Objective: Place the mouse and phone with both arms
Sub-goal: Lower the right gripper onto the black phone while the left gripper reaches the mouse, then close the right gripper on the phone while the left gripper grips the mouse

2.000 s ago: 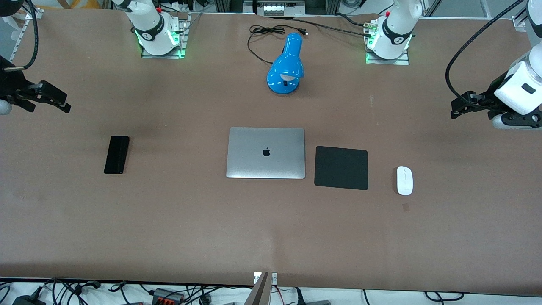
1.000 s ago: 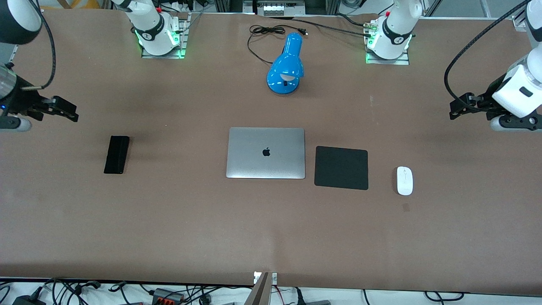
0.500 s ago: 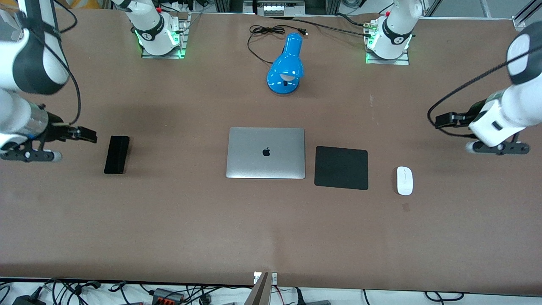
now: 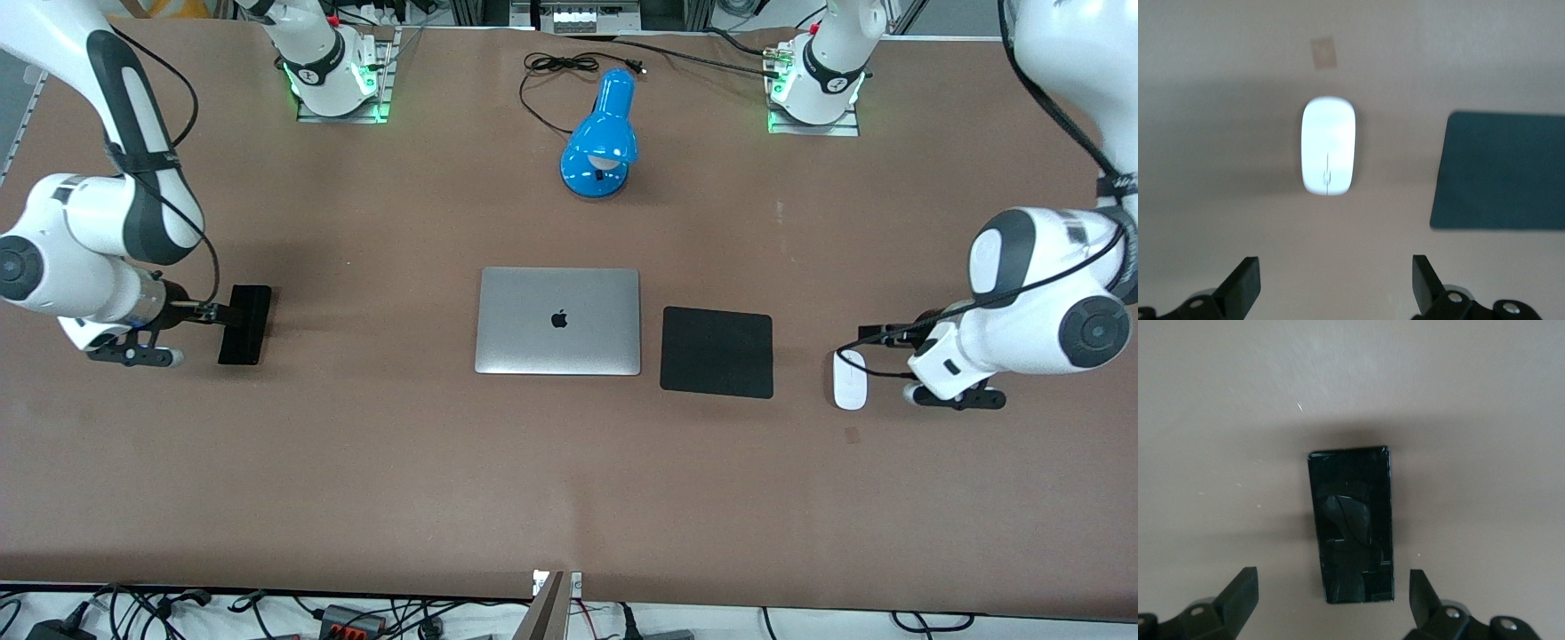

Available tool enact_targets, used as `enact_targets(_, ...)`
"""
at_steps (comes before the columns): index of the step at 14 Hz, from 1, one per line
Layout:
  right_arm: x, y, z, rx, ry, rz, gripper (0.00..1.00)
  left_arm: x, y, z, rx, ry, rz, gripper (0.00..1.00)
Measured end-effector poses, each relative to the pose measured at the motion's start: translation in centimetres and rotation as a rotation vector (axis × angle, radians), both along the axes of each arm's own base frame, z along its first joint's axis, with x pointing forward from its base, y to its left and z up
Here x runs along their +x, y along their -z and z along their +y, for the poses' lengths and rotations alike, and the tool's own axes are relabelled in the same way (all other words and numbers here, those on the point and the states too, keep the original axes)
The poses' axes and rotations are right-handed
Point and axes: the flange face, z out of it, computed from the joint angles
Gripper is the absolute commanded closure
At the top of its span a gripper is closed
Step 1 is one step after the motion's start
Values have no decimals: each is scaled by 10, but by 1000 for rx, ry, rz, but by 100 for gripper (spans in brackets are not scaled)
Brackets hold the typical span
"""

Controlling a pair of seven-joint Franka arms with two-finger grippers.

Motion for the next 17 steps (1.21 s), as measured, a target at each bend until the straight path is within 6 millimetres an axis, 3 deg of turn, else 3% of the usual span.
enact_targets(4,-11,39,-3,7,4,32,0,1,41,-6,38,45,-150,0)
enact_targets(7,-11,58,-6,8,8,28,0,-6,71,-7,40,59,-164,0)
enact_targets(14,-8,77,-11,10,-6,15,0,-26,123,-6,23,57,-242,0)
enact_targets(17,-2,78,-12,12,-24,9,0,-29,129,-4,40,85,-242,0)
